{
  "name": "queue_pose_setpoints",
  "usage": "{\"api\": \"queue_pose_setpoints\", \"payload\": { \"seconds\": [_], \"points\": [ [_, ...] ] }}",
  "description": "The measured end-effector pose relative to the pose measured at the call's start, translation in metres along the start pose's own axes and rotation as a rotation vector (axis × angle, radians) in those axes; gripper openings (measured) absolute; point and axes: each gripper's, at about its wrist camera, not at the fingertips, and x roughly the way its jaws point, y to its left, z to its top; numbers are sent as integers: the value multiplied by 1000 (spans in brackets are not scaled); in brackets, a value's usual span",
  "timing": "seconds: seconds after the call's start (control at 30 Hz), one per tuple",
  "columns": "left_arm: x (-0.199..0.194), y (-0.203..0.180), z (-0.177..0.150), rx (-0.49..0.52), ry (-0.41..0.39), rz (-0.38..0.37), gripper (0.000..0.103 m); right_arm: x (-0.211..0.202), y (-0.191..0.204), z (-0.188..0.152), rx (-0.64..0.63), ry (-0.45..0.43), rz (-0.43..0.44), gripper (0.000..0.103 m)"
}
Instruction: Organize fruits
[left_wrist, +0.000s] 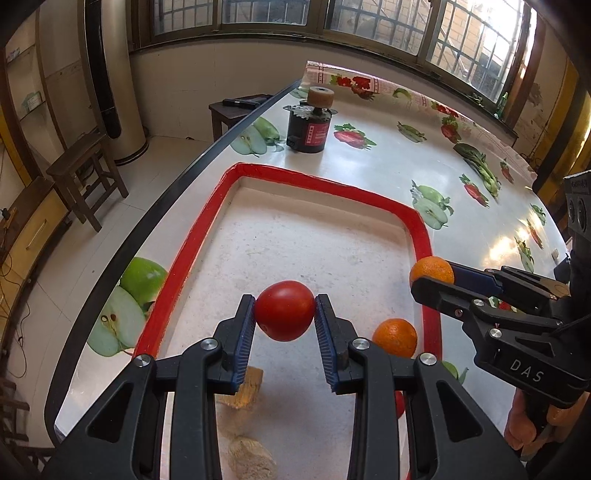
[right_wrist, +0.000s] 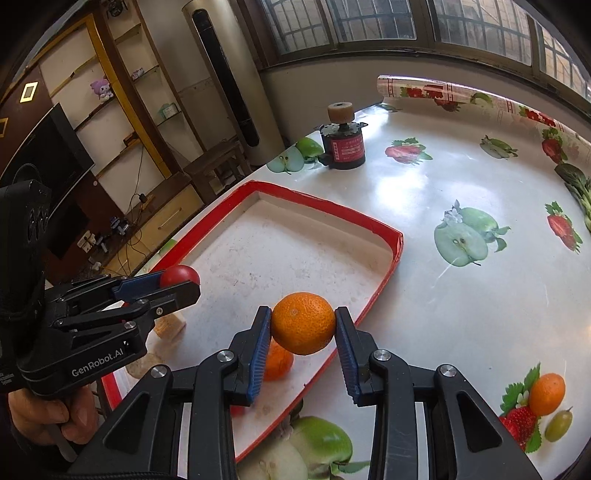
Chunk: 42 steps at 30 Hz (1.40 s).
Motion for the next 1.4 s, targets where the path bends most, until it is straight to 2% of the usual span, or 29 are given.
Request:
{"api": "queue_pose_setpoints", "payload": {
  "seconds": [0.23, 0.5, 0.67, 0.77, 0.83, 0.9, 0.93, 0.97, 1.2, 1.4],
  "points": [
    [12, 12, 7, -31, 15, 26, 30, 27, 1, 15, -20, 25, -14, 35],
    [30, 22, 7, -54, 60, 45, 30, 55, 4, 13, -43, 72, -24, 35],
    [32, 27, 6, -73, 74, 32, 30, 57, 8, 15, -63, 62, -40, 37],
    [31, 25, 7, -71, 79, 64, 31, 56, 10, 15, -67, 68, -40, 38],
    [29, 25, 6, -73, 79, 76, 31, 51, 11, 15, -73, 57, -37, 40],
    [24, 24, 6, -80, 69, 76, 41, 44, 13, 14, -82, 45, -41, 48],
    [19, 24, 5, -83, 56, 83, 52, 39, 14, 13, -88, 36, -42, 53],
    [14, 24, 6, -86, 40, 89, 60, 34, 14, 13, -91, 29, -45, 53],
    [-25, 17, 2, -124, -38, 39, 60, -12, 7, 0, -79, -25, -43, 58],
    [-43, -14, -9, -80, -65, 2, 60, -59, -3, -21, -40, -74, -40, 59]
  ]
}}
